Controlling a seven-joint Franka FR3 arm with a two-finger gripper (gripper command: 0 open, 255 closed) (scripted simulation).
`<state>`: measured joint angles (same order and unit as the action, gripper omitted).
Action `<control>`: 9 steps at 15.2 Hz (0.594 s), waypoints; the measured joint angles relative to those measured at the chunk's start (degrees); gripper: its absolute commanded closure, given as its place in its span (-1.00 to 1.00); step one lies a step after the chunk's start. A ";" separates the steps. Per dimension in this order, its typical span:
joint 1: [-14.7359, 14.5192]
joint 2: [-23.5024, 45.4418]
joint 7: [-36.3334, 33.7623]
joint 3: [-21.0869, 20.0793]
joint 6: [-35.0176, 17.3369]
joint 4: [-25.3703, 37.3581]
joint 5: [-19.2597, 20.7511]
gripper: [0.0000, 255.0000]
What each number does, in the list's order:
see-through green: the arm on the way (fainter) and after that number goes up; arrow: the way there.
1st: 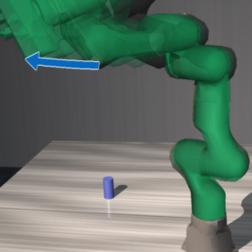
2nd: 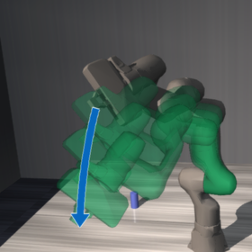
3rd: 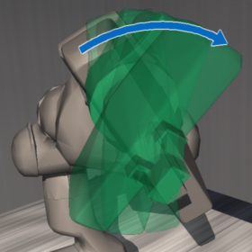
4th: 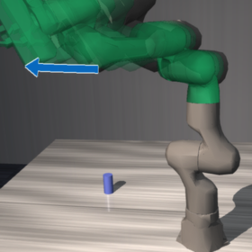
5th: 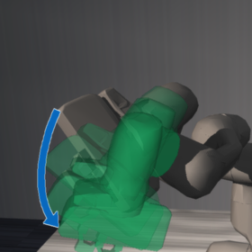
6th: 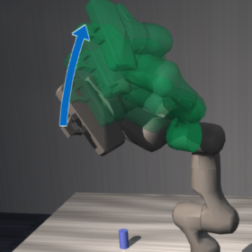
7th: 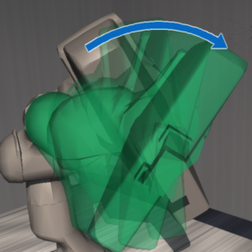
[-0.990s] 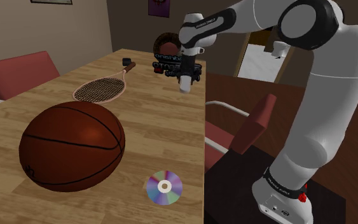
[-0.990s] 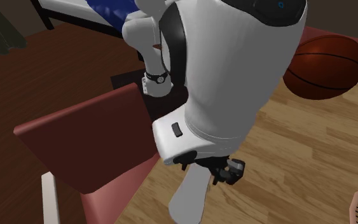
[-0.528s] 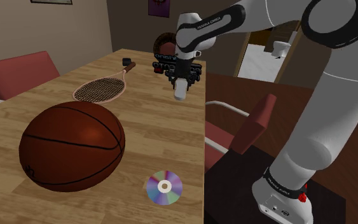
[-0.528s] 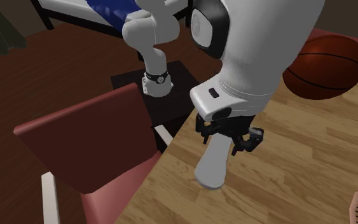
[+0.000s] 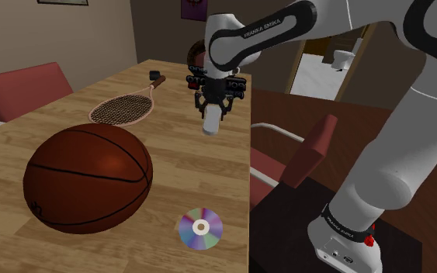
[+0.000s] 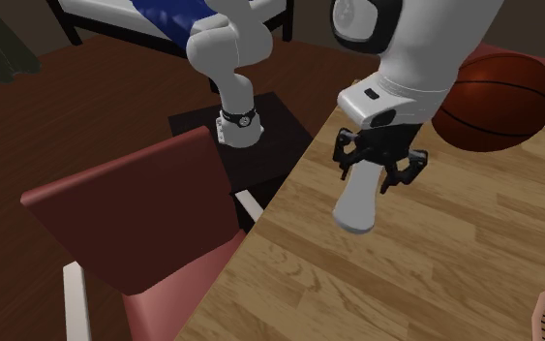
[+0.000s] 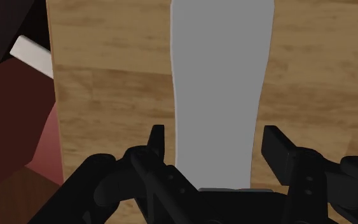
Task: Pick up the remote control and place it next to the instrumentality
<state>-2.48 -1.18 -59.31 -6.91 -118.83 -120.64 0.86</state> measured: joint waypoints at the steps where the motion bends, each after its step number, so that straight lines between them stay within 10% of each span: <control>1: -0.70 -0.96 -1.34 -0.72 -0.27 -1.22 -0.16 1.00; 9: -6.00 -3.33 -11.90 -6.55 -1.04 -4.44 -1.23 1.00</control>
<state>-8.48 -4.52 -71.22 -13.46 -119.87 -125.08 -0.37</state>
